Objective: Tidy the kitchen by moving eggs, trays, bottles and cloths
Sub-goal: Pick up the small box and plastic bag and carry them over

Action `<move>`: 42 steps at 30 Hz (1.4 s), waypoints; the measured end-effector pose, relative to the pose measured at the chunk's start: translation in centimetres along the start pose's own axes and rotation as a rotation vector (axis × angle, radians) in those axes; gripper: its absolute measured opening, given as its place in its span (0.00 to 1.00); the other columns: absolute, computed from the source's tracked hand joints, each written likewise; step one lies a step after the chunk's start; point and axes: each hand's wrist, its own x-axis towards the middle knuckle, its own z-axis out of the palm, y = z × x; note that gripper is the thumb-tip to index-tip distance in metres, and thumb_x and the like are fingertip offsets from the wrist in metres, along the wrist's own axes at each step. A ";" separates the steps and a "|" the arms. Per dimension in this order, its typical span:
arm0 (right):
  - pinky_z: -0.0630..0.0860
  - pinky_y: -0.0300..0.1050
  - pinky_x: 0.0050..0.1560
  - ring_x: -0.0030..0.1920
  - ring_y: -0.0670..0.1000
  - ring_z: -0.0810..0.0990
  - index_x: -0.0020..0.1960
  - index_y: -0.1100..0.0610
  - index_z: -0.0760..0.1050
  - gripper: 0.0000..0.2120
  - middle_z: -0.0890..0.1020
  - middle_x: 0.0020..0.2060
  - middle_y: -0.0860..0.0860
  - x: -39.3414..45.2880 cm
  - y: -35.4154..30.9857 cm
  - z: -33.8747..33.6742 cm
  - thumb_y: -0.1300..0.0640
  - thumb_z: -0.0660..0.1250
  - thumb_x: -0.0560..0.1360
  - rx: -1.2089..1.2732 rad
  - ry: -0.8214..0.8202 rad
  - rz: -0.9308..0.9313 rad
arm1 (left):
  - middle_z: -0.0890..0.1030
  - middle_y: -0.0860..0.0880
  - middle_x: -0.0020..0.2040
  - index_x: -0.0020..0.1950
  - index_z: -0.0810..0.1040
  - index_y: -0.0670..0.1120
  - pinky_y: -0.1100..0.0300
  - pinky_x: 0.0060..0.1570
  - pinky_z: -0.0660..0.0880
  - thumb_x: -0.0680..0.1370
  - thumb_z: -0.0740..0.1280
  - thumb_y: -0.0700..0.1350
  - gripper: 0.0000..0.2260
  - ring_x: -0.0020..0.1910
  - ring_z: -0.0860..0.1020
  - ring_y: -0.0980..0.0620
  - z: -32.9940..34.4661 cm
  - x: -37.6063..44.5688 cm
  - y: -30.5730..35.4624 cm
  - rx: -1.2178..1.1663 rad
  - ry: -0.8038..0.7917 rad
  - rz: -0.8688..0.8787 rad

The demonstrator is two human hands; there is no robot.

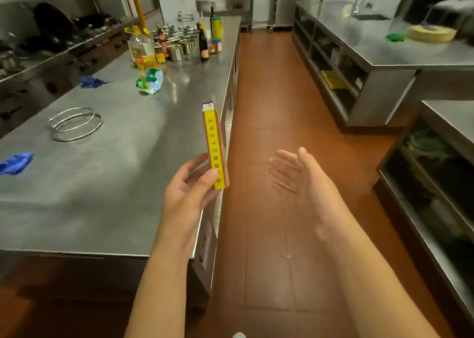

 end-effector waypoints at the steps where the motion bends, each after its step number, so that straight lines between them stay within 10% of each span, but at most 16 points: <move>1: 0.75 0.43 0.61 0.61 0.45 0.80 0.67 0.49 0.75 0.22 0.83 0.60 0.46 1.0 -0.1 -0.2 0.40 0.53 0.82 -0.004 0.024 -0.004 | 0.86 0.48 0.53 0.64 0.77 0.45 0.56 0.54 0.81 0.70 0.73 0.44 0.22 0.53 0.84 0.49 0.7 1.2 -0.2 -0.003 -0.030 -0.005; 42: 0.74 0.47 0.65 0.63 0.47 0.79 0.66 0.52 0.75 0.21 0.83 0.60 0.49 60.5 -8.6 0.7 0.43 0.55 0.82 0.044 -0.231 0.131 | 0.83 0.39 0.59 0.64 0.78 0.44 0.53 0.56 0.81 0.70 0.72 0.43 0.22 0.54 0.81 0.44 10.4 55.3 -5.1 -0.119 0.260 0.002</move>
